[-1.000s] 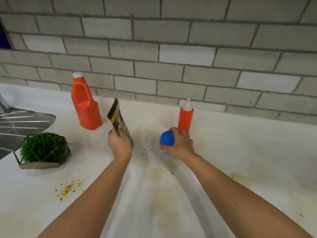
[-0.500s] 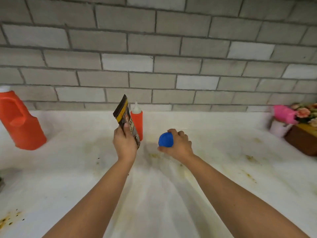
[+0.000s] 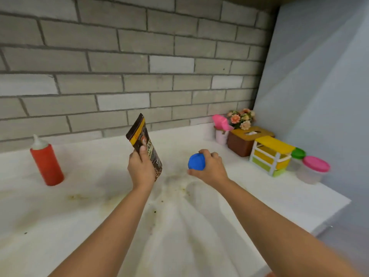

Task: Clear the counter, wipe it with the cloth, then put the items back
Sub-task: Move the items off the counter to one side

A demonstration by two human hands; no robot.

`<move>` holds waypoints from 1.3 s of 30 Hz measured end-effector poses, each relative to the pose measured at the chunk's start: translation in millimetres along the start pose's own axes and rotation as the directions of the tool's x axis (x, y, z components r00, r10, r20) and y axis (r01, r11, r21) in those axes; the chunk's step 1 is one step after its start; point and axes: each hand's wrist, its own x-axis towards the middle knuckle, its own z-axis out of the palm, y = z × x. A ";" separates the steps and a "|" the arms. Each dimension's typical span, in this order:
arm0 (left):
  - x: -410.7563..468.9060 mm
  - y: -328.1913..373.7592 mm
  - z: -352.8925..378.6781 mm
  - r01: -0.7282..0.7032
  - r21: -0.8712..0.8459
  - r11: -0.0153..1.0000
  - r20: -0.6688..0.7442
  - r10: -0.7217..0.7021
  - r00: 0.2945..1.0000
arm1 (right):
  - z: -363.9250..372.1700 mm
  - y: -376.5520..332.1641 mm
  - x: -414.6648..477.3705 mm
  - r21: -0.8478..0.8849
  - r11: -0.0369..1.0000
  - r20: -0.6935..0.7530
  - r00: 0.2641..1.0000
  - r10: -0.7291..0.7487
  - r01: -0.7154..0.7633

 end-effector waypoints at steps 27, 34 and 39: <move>-29.1 28.3 268.3 0.051 -0.117 0.992 0.206 -0.026 0.978 | -151.1 186.8 119.1 0.053 0.997 -0.189 0.980 0.066 -0.056; -11.9 15.8 304.5 0.052 -0.078 0.996 0.200 -0.035 0.979 | -171.2 223.3 192.3 -0.051 0.989 -0.243 0.963 0.121 -0.137; -7.7 9.2 322.0 0.028 -0.010 1.000 0.147 -0.027 0.989 | -176.1 256.5 247.0 -0.077 0.986 -0.213 0.969 0.126 -0.145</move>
